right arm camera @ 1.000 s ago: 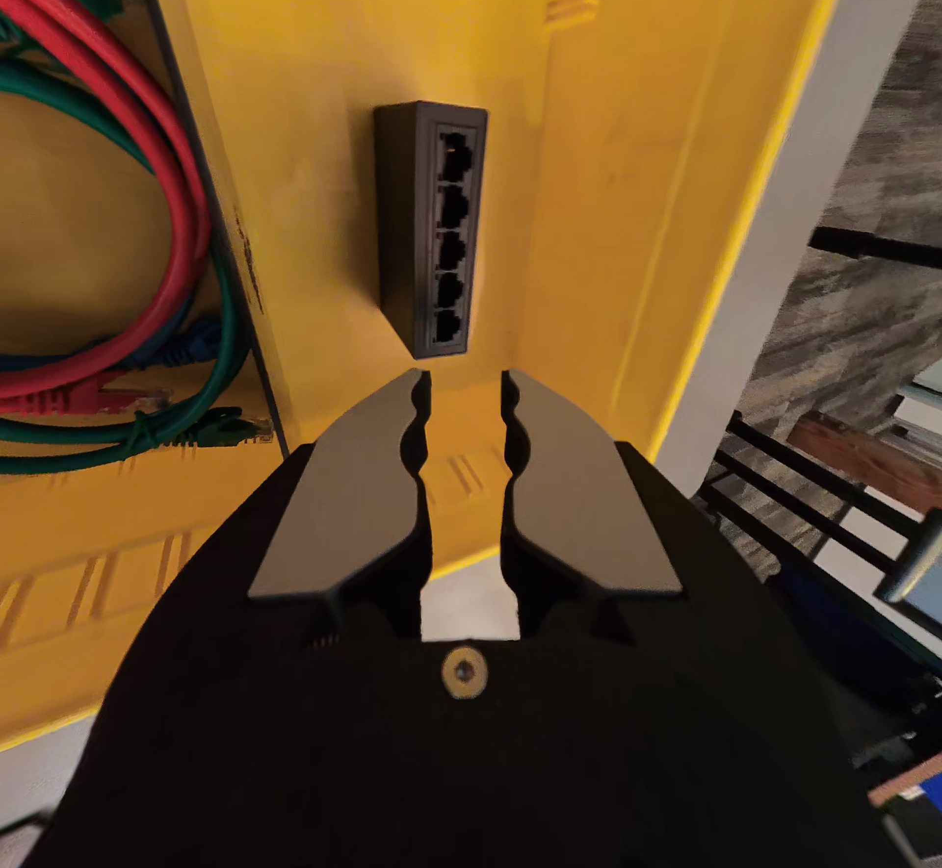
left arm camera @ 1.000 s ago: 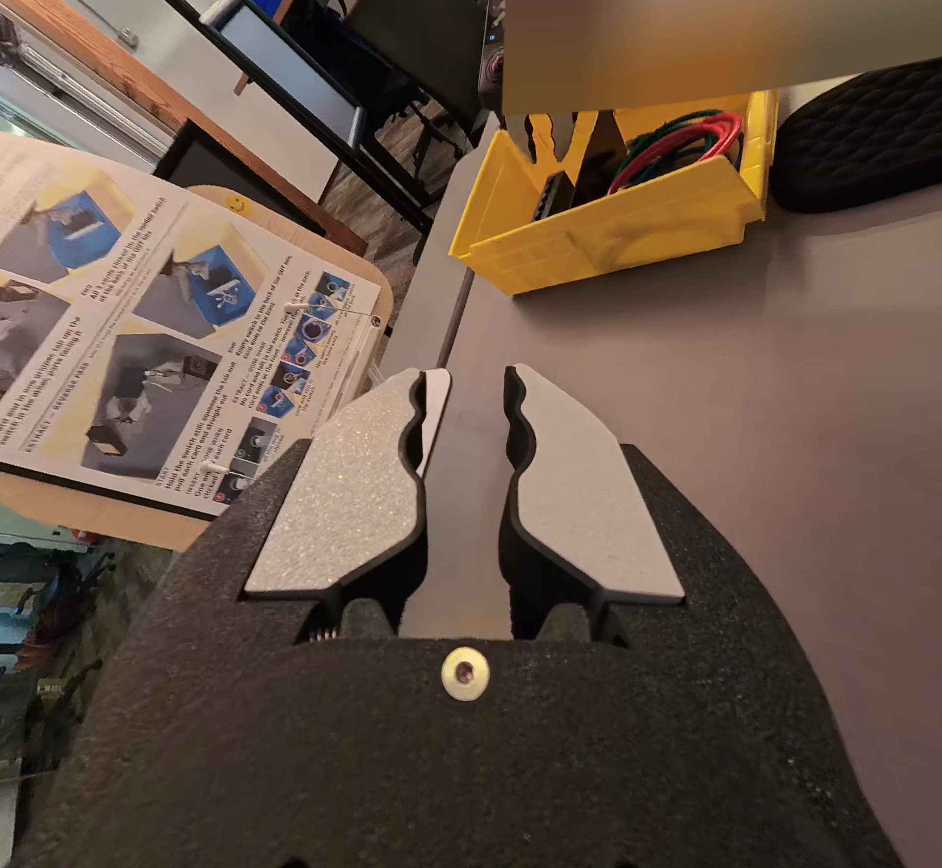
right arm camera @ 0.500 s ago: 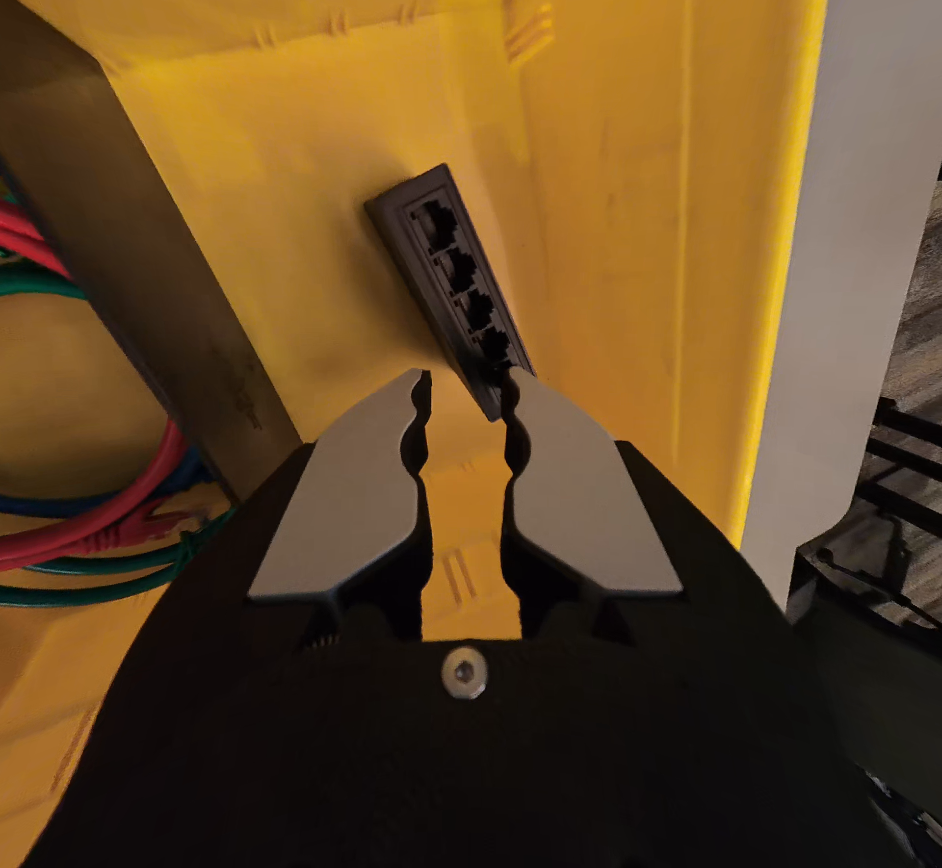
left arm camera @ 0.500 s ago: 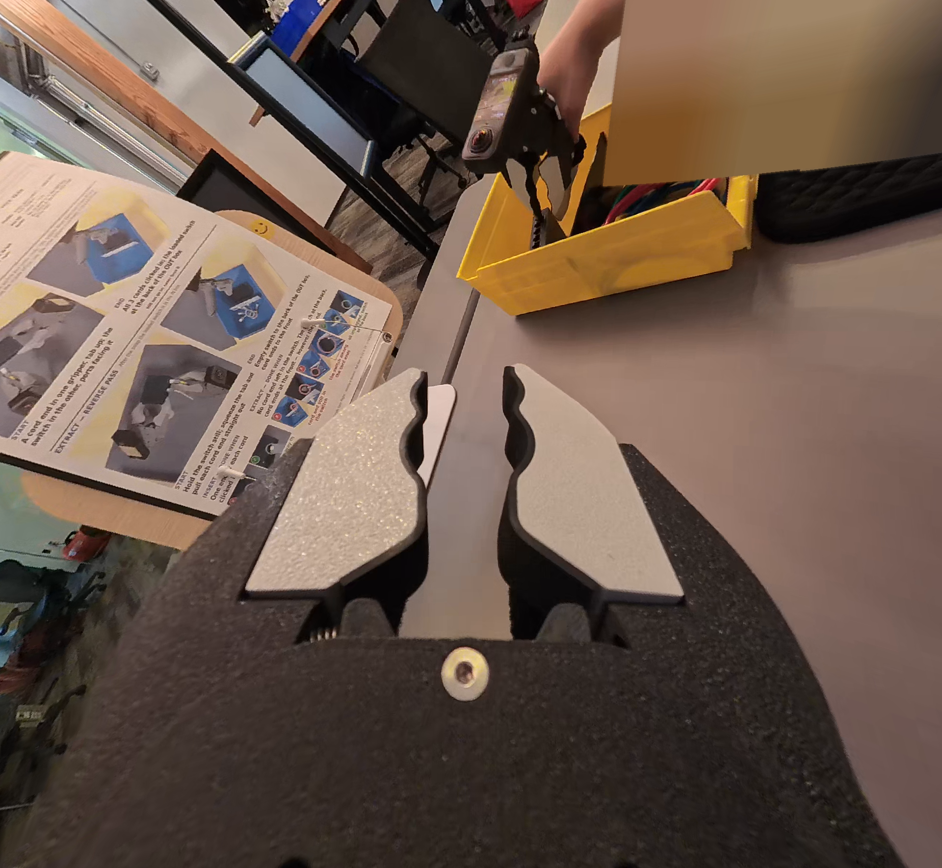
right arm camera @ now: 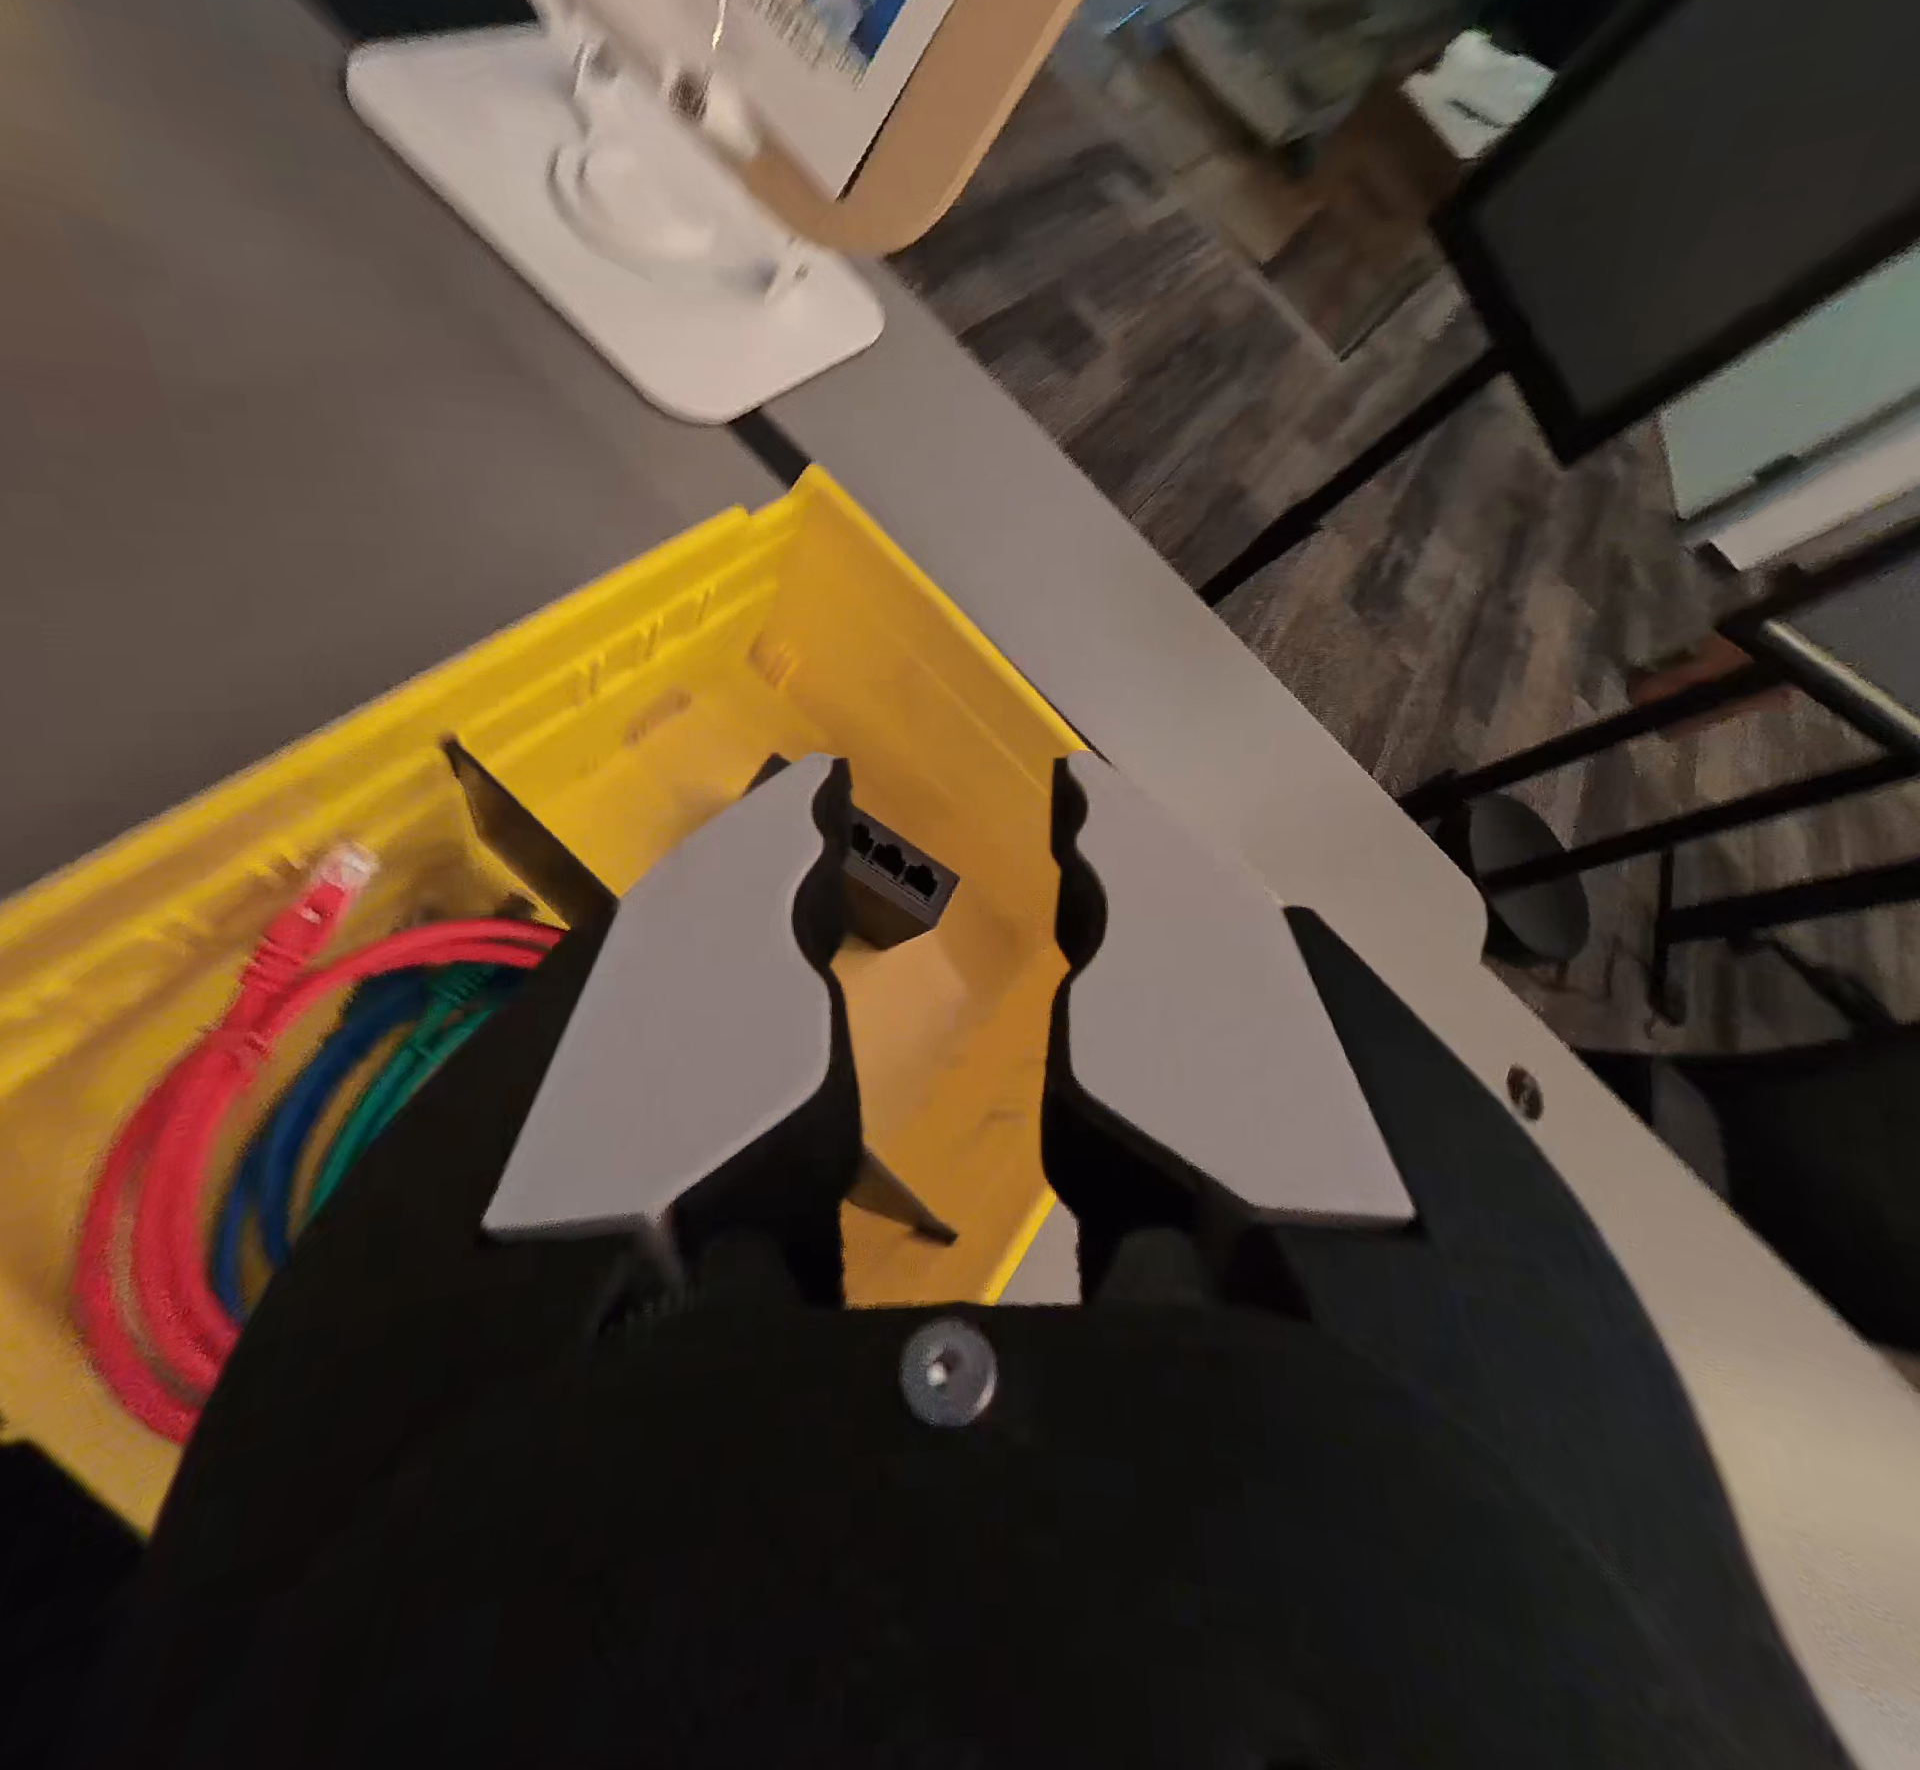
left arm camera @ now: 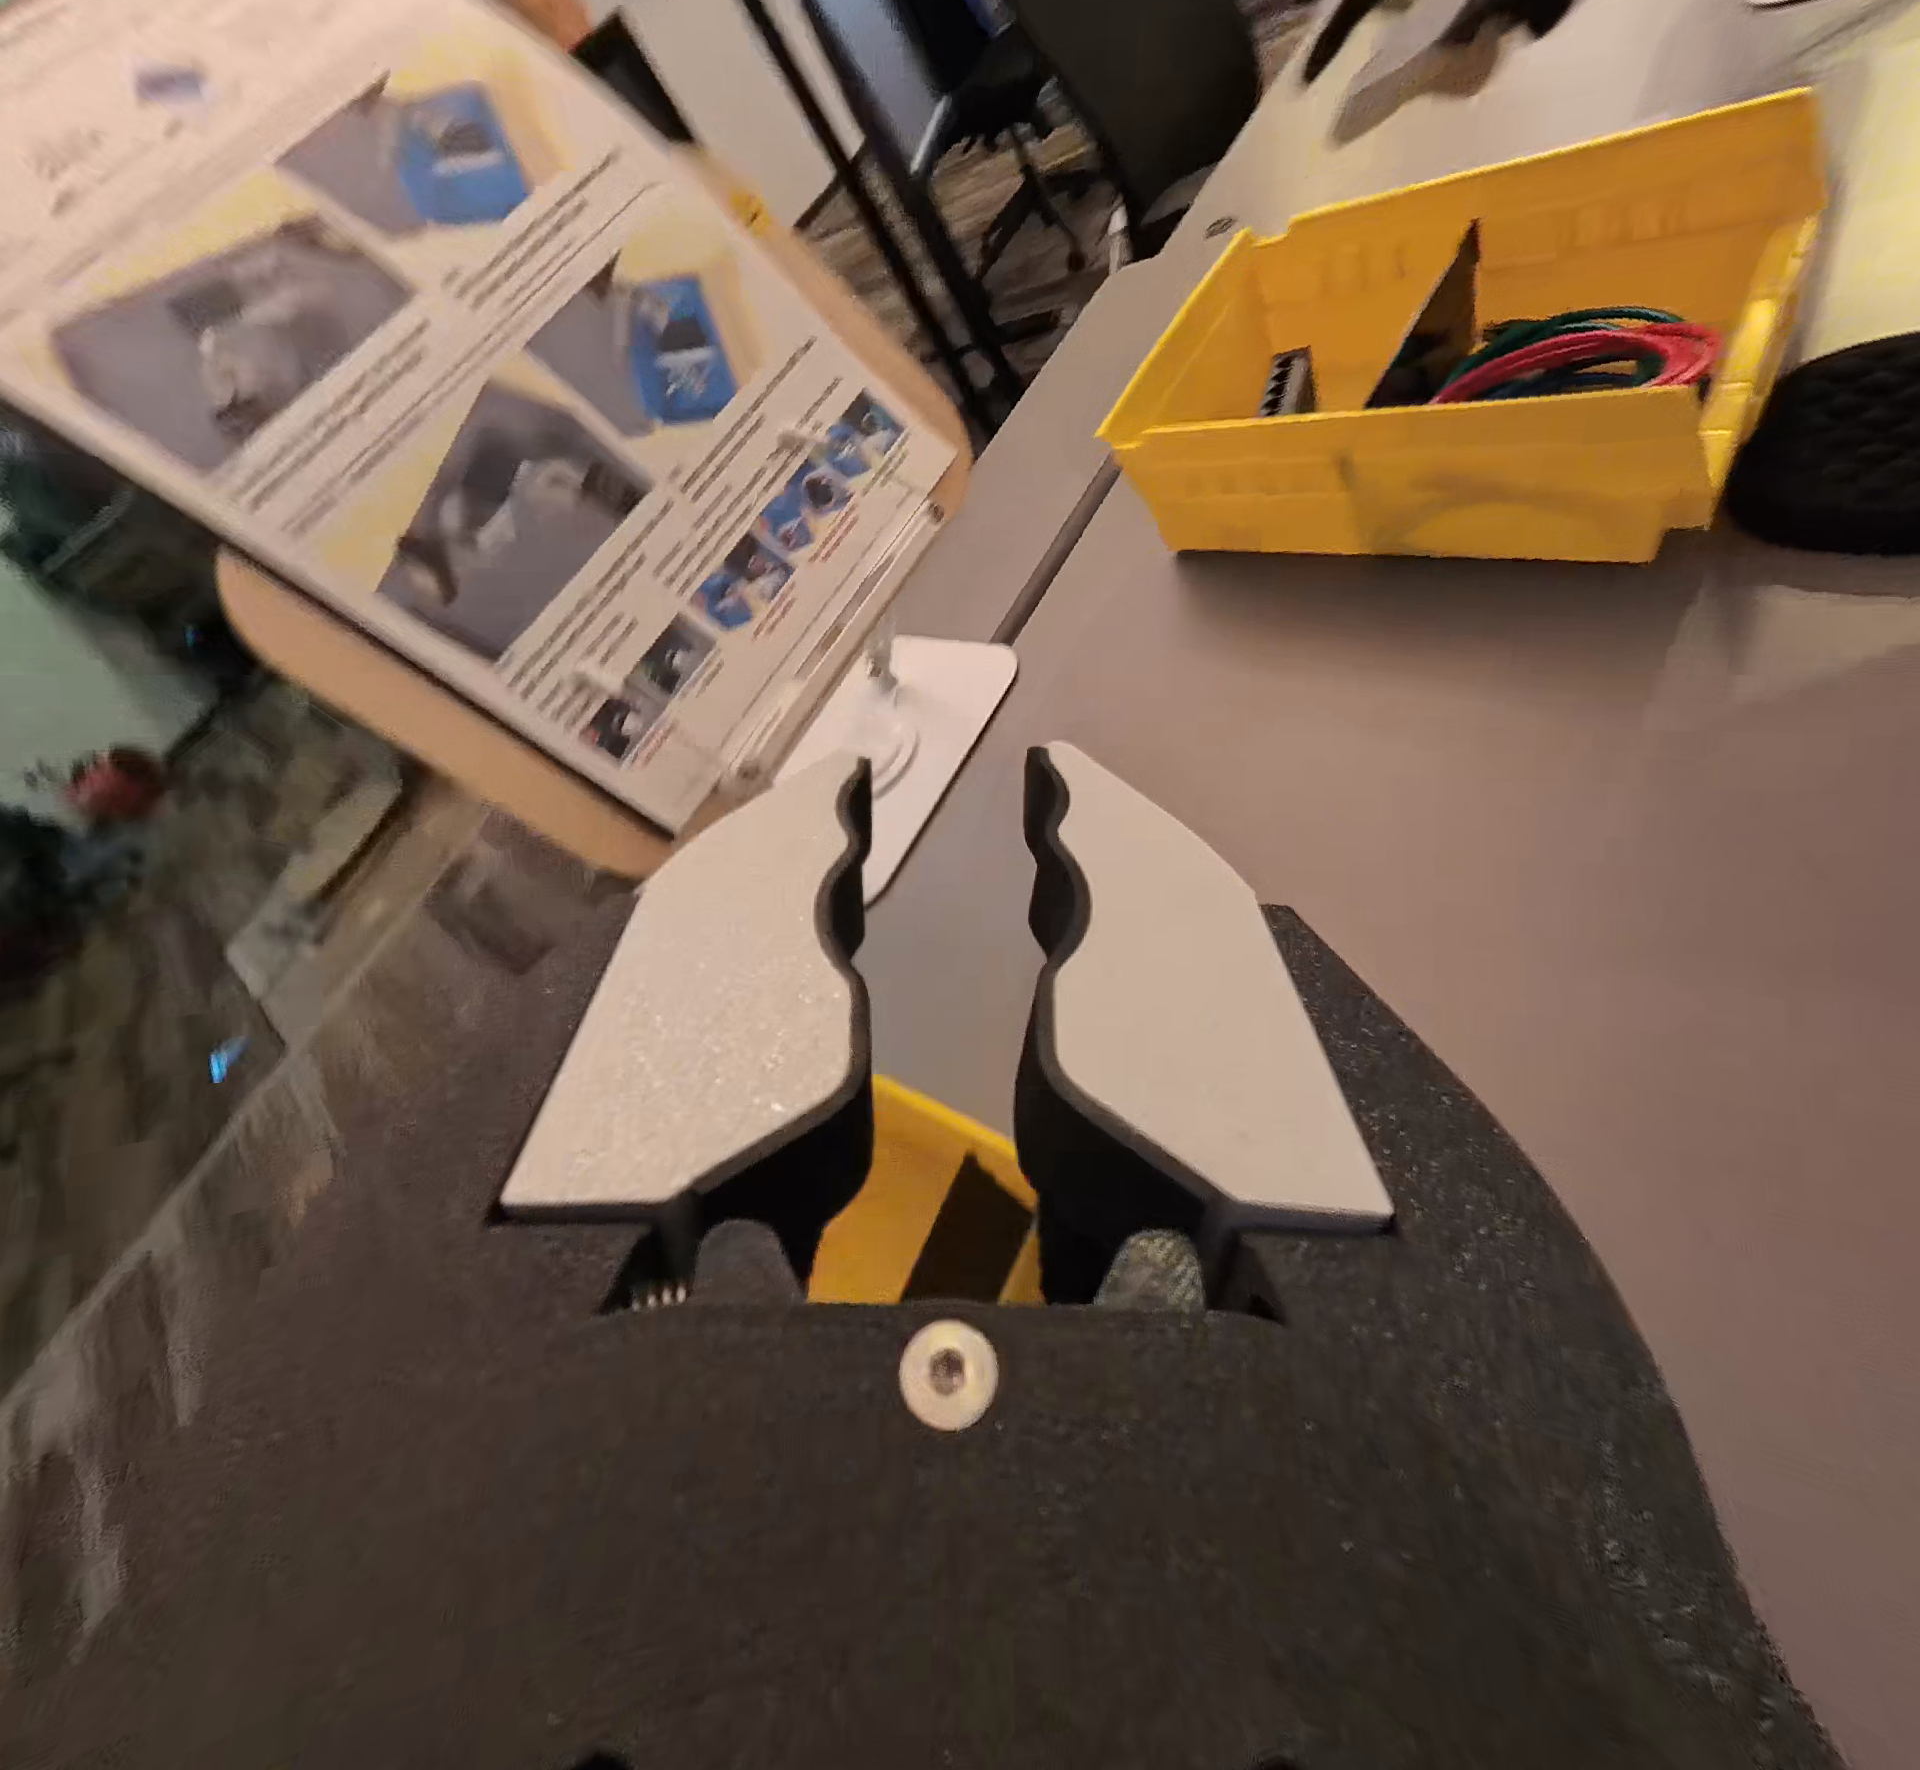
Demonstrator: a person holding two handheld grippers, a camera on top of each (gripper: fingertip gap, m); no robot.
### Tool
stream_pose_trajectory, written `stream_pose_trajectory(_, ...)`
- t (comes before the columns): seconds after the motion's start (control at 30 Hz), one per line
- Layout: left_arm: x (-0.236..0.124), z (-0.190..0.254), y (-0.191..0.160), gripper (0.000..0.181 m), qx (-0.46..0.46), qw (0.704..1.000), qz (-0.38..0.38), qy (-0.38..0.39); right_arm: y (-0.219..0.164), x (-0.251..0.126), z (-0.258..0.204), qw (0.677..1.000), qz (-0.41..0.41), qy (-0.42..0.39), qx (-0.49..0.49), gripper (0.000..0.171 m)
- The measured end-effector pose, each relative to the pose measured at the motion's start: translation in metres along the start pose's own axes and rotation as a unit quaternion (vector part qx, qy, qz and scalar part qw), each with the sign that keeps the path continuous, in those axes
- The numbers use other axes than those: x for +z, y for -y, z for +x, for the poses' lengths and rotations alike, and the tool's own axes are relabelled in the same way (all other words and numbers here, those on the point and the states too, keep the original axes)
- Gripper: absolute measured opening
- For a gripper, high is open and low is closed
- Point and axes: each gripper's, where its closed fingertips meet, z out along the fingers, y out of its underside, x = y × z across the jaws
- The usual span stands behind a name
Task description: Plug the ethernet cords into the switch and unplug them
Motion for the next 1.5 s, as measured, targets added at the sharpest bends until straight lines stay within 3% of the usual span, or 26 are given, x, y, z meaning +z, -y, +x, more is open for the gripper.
stream_pose_trajectory(0.2, -0.050, -0.054, -0.068, 0.028, -0.134, 0.977, -0.134, 0.096, -0.007, -0.047, 0.015, 0.989, -0.014, -0.088, 0.114, 0.064)
stream_pose_trajectory(0.37, -0.099, -0.062, -0.148, 0.035, -0.274, 0.913, -0.276, 0.122, -0.054, -0.054, 0.018, 0.964, -0.113, -0.095, 0.223, 0.066)
stream_pose_trajectory(0.5, -0.119, -0.080, -0.181, 0.038, -0.321, 0.882, -0.304, 0.166, -0.086, -0.043, 0.013, 0.948, -0.165, -0.081, 0.259, 0.065)
stream_pose_trajectory(0.67, -0.113, -0.084, -0.217, 0.052, -0.375, 0.846, -0.345, 0.156, -0.120, -0.040, 0.001, 0.934, -0.209, -0.036, 0.288, 0.064)
stream_pose_trajectory(0.8, -0.106, -0.079, -0.254, 0.076, -0.397, 0.804, -0.419, 0.144, -0.144, -0.046, -0.005, 0.908, -0.230, -0.006, 0.351, 0.060)
stream_pose_trajectory(0.9, -0.100, -0.074, -0.273, 0.079, -0.413, 0.782, -0.449, 0.129, -0.151, -0.044, -0.008, 0.889, -0.227, 0.015, 0.398, 0.056)
stream_pose_trajectory(1.13, -0.101, -0.064, -0.297, 0.075, -0.428, 0.749, -0.492, 0.117, -0.171, -0.026, -0.030, 0.855, -0.290, 0.067, 0.424, 0.039)
stream_pose_trajectory(1.27, -0.101, -0.055, -0.311, 0.065, -0.438, 0.729, -0.517, 0.097, -0.185, -0.021, -0.040, 0.841, -0.341, 0.077, 0.413, 0.012)
stream_pose_trajectory(1.5, -0.094, -0.040, -0.323, 0.043, -0.443, 0.715, -0.538, 0.055, -0.192, -0.019, -0.046, 0.839, -0.385, 0.075, 0.377, 0.008)
